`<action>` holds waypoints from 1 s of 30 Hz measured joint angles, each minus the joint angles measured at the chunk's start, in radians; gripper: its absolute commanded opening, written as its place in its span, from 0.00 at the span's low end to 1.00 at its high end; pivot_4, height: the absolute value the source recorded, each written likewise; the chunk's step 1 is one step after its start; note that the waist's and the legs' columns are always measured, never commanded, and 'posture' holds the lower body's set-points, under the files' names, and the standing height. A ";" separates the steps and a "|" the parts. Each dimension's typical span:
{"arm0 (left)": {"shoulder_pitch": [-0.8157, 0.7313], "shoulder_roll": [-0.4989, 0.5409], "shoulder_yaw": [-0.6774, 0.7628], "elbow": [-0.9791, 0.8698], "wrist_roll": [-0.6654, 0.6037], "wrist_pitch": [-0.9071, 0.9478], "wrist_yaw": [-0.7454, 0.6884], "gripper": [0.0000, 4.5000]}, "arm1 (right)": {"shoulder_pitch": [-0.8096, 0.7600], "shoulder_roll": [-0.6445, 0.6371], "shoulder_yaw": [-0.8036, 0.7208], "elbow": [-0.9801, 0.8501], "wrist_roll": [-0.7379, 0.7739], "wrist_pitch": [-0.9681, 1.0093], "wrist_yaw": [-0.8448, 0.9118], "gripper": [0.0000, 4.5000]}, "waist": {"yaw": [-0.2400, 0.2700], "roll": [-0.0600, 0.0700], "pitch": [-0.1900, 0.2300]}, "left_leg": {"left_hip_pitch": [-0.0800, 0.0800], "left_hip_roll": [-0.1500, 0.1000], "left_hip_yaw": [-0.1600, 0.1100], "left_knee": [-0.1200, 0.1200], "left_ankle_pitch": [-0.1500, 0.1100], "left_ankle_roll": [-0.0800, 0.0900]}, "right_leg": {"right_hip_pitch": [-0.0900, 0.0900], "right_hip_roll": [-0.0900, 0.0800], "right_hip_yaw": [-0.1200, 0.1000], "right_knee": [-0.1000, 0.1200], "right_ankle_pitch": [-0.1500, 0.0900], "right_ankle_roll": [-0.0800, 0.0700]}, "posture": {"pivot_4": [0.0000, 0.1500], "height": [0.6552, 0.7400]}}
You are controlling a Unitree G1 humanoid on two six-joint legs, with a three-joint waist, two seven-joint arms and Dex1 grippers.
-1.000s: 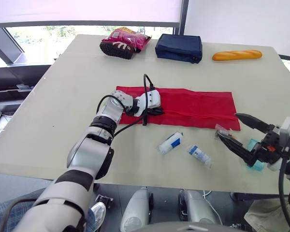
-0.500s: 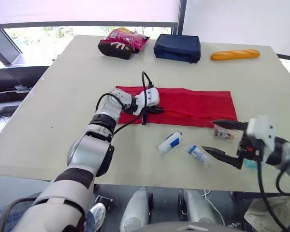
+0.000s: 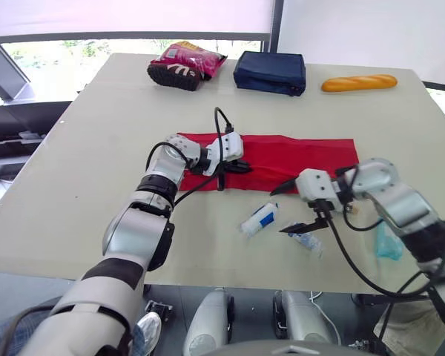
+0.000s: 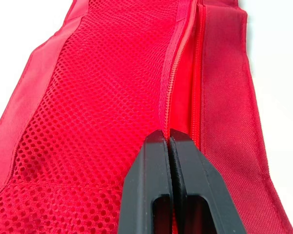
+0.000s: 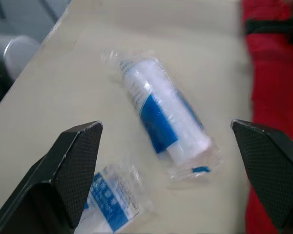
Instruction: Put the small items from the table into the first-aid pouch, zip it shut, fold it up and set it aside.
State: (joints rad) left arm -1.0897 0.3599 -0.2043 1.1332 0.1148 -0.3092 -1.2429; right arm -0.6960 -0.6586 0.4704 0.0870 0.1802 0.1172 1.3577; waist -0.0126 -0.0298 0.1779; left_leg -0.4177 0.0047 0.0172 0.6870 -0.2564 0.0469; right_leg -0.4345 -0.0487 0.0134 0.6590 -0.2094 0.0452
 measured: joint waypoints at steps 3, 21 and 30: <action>0.005 0.001 0.001 -0.020 -0.001 0.004 0.001 0.00 | -0.038 0.047 0.027 0.081 -0.048 -0.040 0.029 1.00 | 0.001 0.000 0.000 | 0.000 0.000 -0.001 0.000 0.000 0.000 | 0.000 0.000 0.000 0.001 0.000 0.000 | 1.00 0.72; 0.039 -0.011 0.003 -0.102 -0.023 0.070 -0.003 0.00 | -0.035 0.090 -0.027 0.045 -0.094 0.115 0.042 0.00 | 0.001 0.000 0.000 | 0.001 0.000 -0.001 0.000 0.000 0.000 | 0.000 -0.001 -0.001 0.003 0.000 0.000 | 1.00 0.72; 0.045 -0.032 0.012 -0.134 -0.059 0.140 -0.018 0.00 | 0.281 0.072 -0.362 -0.418 -0.015 0.664 -0.396 0.00 | 0.008 0.000 0.000 | -0.001 -0.001 -0.002 0.000 0.000 0.000 | -0.001 -0.002 -0.001 0.003 0.000 0.000 | 1.00 0.72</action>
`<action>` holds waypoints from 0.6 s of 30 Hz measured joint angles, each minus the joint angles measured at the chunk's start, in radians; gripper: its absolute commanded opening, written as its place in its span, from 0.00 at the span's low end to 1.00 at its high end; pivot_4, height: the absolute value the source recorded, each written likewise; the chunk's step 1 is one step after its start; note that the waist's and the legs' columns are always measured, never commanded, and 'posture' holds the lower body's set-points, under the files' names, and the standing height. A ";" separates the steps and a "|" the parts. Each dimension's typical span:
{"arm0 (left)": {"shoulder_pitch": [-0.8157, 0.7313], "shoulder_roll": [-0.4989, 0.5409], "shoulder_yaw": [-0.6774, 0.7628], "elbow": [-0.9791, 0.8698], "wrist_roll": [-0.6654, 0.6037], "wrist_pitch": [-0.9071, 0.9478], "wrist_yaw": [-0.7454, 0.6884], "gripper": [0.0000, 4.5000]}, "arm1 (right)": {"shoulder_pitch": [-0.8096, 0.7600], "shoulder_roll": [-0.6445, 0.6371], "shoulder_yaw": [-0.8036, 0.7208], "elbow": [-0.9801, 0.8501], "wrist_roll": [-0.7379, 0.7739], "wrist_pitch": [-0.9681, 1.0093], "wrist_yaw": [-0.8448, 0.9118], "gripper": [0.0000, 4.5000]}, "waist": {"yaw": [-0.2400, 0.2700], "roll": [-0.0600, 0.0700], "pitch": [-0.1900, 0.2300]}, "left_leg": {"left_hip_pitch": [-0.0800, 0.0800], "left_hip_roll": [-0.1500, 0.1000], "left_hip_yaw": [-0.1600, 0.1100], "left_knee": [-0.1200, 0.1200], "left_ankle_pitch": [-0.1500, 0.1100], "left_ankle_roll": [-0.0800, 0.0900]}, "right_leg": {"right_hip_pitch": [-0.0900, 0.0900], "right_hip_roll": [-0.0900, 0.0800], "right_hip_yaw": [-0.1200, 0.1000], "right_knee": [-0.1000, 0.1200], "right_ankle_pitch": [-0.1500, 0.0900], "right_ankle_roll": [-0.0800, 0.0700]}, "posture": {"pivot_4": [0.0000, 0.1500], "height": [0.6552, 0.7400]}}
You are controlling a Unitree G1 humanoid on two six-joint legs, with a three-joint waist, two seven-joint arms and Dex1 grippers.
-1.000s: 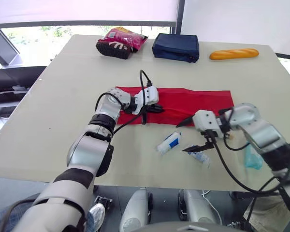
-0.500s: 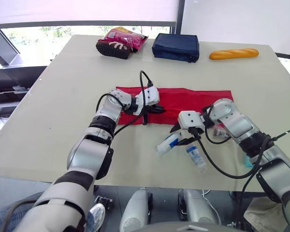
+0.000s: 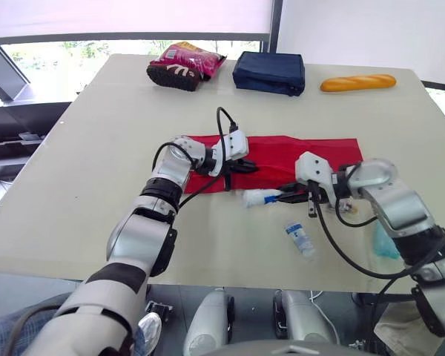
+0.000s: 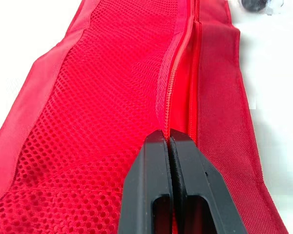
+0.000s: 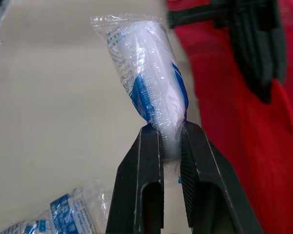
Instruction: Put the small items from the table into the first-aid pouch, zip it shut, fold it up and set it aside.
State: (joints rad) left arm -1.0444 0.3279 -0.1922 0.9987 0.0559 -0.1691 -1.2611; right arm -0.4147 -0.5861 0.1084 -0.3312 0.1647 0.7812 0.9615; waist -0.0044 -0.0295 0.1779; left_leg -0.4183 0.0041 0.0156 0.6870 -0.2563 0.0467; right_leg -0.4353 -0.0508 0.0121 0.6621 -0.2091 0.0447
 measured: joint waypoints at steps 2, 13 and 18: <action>0.001 -0.003 0.005 -0.006 -0.005 0.019 -0.001 0.00 | 0.012 -0.002 -0.033 -0.091 -0.011 0.177 -0.107 0.00 | -0.007 0.000 0.000 | 0.000 0.000 0.001 0.001 0.000 0.000 | 0.000 -0.001 0.000 0.000 0.000 0.000 | 1.00 0.72; 0.003 -0.028 0.005 -0.033 -0.022 0.055 -0.003 0.00 | 0.014 0.168 -0.028 -0.218 -0.033 0.534 -0.439 0.00 | -0.007 0.000 0.000 | 0.000 0.000 0.001 0.000 0.000 0.000 | 0.000 0.000 0.001 -0.001 0.000 0.000 | 1.00 0.72; 0.019 -0.048 0.008 -0.075 -0.042 0.088 -0.005 0.00 | -0.026 0.229 -0.015 -0.217 -0.034 0.561 -0.521 0.00 | -0.008 0.000 0.000 | 0.000 0.000 0.000 0.000 0.000 0.000 | 0.000 0.001 0.000 -0.001 0.000 0.000 | 1.00 0.72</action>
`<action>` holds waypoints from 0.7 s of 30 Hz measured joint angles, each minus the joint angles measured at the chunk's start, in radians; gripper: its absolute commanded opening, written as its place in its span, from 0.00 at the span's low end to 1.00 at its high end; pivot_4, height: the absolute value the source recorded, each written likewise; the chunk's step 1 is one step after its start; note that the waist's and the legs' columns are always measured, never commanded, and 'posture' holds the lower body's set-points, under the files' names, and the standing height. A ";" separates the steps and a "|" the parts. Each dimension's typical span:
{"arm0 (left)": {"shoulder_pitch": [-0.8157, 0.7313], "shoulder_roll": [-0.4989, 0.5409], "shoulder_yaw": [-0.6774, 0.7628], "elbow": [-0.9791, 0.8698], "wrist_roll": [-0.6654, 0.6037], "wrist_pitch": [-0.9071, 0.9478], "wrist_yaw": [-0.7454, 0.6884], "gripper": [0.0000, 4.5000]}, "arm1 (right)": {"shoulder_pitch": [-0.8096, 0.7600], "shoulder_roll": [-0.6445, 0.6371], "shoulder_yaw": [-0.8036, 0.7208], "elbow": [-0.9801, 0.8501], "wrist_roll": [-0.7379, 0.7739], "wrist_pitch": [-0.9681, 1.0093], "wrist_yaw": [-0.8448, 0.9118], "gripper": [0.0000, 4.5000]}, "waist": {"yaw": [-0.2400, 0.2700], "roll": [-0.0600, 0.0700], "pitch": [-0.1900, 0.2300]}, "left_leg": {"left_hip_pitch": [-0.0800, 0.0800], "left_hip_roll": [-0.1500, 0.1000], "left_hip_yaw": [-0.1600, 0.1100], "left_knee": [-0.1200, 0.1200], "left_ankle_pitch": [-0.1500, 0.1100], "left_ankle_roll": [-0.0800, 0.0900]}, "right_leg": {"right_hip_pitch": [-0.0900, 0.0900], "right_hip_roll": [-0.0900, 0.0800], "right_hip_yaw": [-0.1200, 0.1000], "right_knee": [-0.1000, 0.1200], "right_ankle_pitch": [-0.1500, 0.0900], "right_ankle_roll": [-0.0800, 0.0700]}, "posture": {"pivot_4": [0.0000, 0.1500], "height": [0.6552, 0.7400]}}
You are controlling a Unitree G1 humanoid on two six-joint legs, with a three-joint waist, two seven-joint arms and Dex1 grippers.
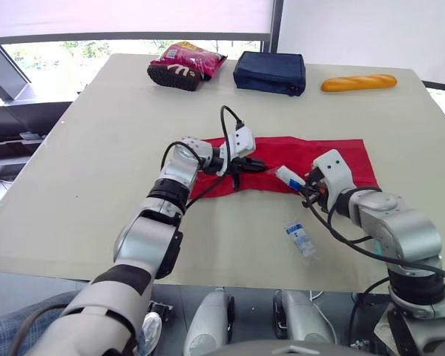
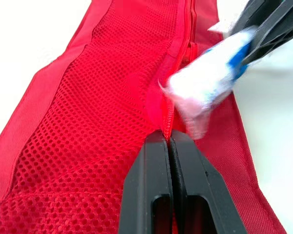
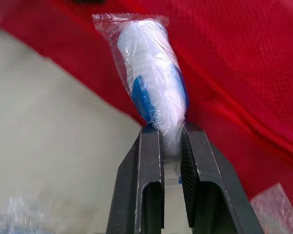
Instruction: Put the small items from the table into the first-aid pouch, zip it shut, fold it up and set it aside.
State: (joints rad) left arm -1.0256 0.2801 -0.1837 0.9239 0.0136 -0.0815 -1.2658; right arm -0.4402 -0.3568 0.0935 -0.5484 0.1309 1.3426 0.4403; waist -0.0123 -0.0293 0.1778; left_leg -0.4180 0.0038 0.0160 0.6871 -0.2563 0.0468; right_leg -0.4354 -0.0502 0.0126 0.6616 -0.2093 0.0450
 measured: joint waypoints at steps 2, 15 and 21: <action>0.008 -0.002 0.000 -0.011 -0.003 0.013 0.004 0.00 | 0.000 -0.009 0.025 0.000 0.012 -0.008 0.001 0.00 | -0.001 0.000 0.000 | 0.000 0.000 0.000 0.000 0.000 0.000 | 0.000 0.000 0.000 0.000 0.000 0.000 | 1.00 0.72; 0.061 -0.021 0.015 -0.117 -0.036 0.054 0.011 0.00 | -0.010 0.192 -0.043 0.051 0.031 0.012 -0.160 0.00 | -0.002 0.000 0.000 | 0.000 0.001 0.000 0.000 0.000 0.000 | 0.000 0.001 0.000 0.000 0.000 0.000 | 1.00 0.72; 0.105 -0.043 -0.004 -0.189 -0.046 0.091 0.000 0.00 | -0.078 0.389 -0.158 0.122 0.026 0.026 -0.275 0.00 | -0.002 0.001 0.000 | 0.000 0.000 0.000 0.000 0.000 0.000 | 0.000 0.001 0.001 0.000 0.000 0.000 | 1.00 0.72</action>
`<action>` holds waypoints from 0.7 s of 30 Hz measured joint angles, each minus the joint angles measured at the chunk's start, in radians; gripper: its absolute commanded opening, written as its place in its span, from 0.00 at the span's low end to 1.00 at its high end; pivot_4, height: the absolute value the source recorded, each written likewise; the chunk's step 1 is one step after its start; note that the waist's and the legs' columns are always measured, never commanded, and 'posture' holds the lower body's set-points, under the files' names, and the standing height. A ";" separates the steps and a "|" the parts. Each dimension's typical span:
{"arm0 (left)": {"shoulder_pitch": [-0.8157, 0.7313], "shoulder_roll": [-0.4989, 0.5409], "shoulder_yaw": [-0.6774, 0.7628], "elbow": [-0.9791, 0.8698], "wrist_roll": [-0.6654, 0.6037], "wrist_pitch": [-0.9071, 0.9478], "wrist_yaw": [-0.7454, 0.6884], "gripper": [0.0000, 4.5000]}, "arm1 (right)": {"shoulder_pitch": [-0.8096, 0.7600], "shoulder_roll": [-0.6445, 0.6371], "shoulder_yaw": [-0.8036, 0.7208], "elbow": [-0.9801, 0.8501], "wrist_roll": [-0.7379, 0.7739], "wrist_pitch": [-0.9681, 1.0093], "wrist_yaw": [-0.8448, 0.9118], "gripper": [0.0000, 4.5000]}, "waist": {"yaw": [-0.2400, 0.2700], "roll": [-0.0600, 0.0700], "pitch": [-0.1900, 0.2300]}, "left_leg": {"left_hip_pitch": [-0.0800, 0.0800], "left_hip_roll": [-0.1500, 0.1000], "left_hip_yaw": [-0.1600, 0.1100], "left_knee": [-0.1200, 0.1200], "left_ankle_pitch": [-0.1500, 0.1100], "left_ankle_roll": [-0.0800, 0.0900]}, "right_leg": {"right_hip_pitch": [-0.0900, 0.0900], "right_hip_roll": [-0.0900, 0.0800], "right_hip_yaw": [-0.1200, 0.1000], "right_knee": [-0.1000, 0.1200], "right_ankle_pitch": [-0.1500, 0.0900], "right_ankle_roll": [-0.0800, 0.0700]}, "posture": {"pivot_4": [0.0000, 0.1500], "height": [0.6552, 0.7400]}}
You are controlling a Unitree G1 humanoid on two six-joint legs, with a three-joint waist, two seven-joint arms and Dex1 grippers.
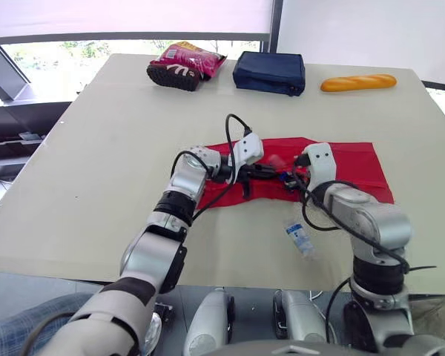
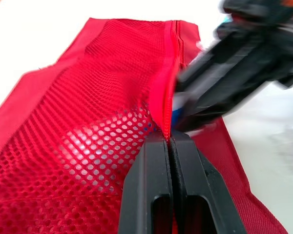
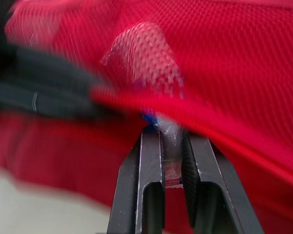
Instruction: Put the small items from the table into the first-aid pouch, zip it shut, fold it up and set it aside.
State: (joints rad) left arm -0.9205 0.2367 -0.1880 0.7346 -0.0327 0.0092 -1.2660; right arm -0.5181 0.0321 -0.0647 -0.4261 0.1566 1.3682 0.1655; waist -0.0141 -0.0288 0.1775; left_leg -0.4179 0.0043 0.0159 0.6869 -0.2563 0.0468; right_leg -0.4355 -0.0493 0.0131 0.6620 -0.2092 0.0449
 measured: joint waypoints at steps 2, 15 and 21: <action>0.000 -0.002 0.000 -0.012 -0.001 0.006 0.004 0.00 | -0.025 0.043 -0.031 0.032 0.000 0.001 -0.029 0.00 | -0.001 0.000 0.000 | 0.000 0.000 0.000 0.000 0.000 0.000 | 0.000 0.000 0.000 0.000 0.000 0.000 | 1.00 0.72; -0.002 0.006 0.008 -0.002 0.000 0.004 0.027 0.00 | -0.057 0.020 -0.053 0.069 0.007 0.006 -0.042 0.66 | -0.002 0.000 0.000 | 0.000 0.000 0.000 -0.001 0.000 0.000 | 0.000 0.000 0.000 0.000 0.000 0.000 | 1.00 0.72; -0.006 0.017 0.000 0.046 0.007 -0.008 0.027 0.00 | -0.015 -0.111 0.025 0.010 0.055 0.023 0.045 0.66 | -0.004 0.000 0.000 | 0.000 0.000 0.000 -0.001 0.000 0.000 | 0.000 0.000 0.000 0.000 0.000 0.000 | 1.00 0.72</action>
State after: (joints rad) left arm -0.9269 0.2533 -0.1879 0.7801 -0.0253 0.0011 -1.2387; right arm -0.5328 -0.0784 -0.0399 -0.4164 0.2117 1.3915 0.2109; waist -0.0186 -0.0284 0.1775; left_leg -0.4176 0.0044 0.0158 0.6860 -0.2563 0.0468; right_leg -0.4356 -0.0489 0.0130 0.6617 -0.2094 0.0449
